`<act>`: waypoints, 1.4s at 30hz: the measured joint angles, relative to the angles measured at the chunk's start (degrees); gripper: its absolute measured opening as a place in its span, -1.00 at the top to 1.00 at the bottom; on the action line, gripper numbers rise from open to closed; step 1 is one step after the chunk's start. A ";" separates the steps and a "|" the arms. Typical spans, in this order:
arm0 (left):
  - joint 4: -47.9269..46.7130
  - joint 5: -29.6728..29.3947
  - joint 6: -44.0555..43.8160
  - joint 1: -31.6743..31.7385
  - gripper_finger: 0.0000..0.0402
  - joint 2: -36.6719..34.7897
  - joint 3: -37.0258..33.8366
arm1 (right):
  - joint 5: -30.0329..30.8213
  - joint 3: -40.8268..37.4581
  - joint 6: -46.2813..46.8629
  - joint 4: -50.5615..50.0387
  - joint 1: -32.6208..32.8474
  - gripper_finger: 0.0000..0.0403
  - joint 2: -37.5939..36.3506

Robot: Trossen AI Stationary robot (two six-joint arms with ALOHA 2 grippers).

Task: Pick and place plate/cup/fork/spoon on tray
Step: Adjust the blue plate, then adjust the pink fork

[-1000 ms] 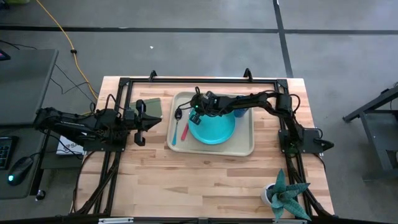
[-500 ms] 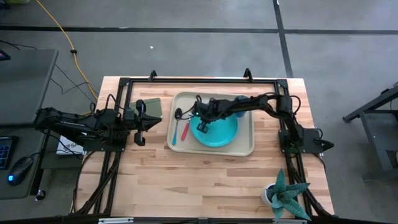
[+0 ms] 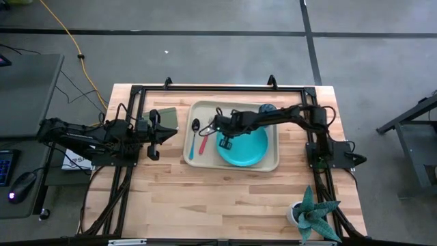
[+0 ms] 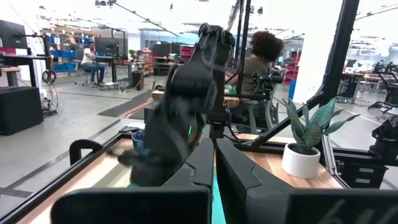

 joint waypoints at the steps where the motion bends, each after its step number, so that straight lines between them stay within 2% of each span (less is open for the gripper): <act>1: 0.01 -0.01 0.00 0.01 1.00 0.00 0.00 | 0.00 0.06 -0.24 1.44 0.00 1.00 -1.22; 9: 0.43 -0.09 0.00 0.00 1.00 0.00 0.00 | 0.11 0.34 -1.68 17.44 -2.63 1.00 -1.90; 17: 0.45 -0.11 0.00 0.02 1.00 0.00 0.00 | -1.91 0.27 0.09 18.15 -7.69 1.00 1.71; 42: 0.86 -0.11 -0.51 0.00 1.00 0.10 0.00 | -1.78 0.29 2.66 24.17 -8.07 1.00 6.94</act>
